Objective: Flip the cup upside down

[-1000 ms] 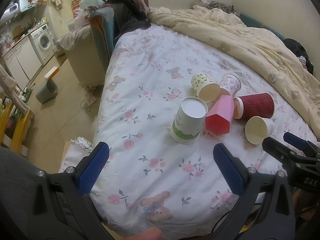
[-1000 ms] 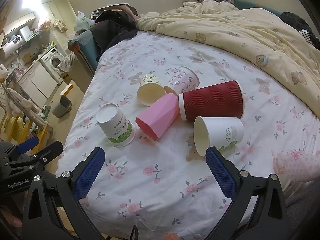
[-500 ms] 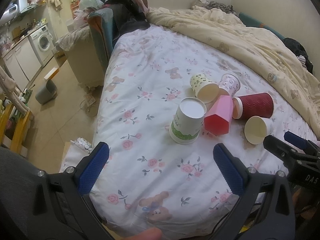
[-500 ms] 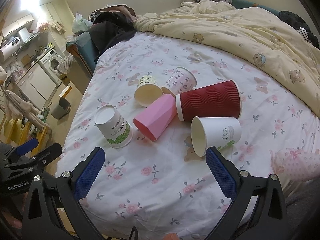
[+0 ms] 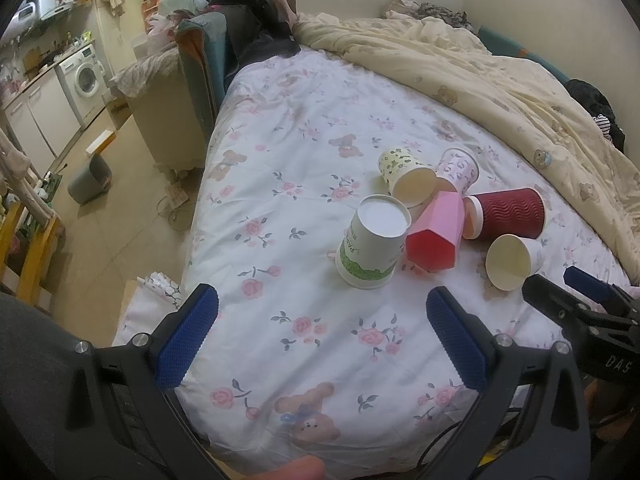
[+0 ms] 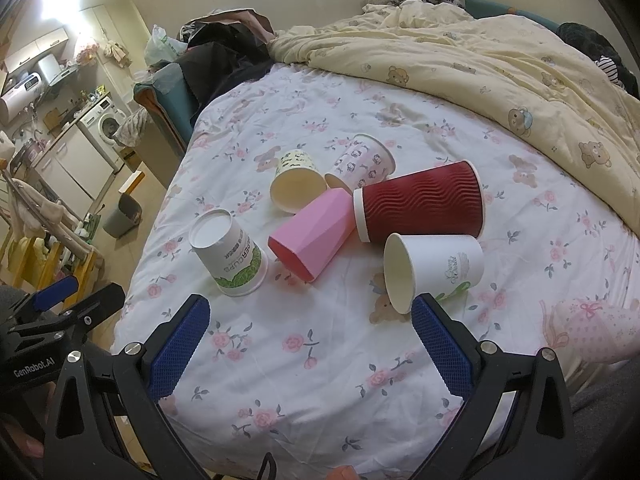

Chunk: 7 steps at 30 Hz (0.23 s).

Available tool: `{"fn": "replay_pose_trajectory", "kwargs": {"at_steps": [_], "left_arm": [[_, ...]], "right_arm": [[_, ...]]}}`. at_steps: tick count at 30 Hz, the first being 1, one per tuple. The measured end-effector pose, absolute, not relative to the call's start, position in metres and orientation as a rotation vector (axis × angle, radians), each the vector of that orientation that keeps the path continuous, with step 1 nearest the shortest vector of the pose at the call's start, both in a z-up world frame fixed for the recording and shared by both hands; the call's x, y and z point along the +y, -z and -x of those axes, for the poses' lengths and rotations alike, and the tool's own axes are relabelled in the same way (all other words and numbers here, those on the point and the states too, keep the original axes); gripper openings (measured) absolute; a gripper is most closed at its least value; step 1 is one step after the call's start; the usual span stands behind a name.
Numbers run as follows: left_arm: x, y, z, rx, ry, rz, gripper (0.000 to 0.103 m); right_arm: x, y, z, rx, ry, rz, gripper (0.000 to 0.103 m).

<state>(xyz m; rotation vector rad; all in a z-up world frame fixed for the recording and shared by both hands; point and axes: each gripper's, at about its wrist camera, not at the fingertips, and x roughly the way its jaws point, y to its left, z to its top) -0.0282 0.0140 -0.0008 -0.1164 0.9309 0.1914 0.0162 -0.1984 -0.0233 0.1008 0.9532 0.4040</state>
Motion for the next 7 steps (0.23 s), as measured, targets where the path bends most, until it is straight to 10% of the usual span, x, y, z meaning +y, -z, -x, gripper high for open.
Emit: {"fn": "replay_pose_trajectory", "kwargs": {"at_steps": [7], "left_arm": [[0.0123, 0.0016, 0.0273, 0.938, -0.187, 0.133, 0.103]], "right_arm": [[-0.1975, 0.0232, -0.0159, 0.955, -0.405, -0.102, 0.103]]}}
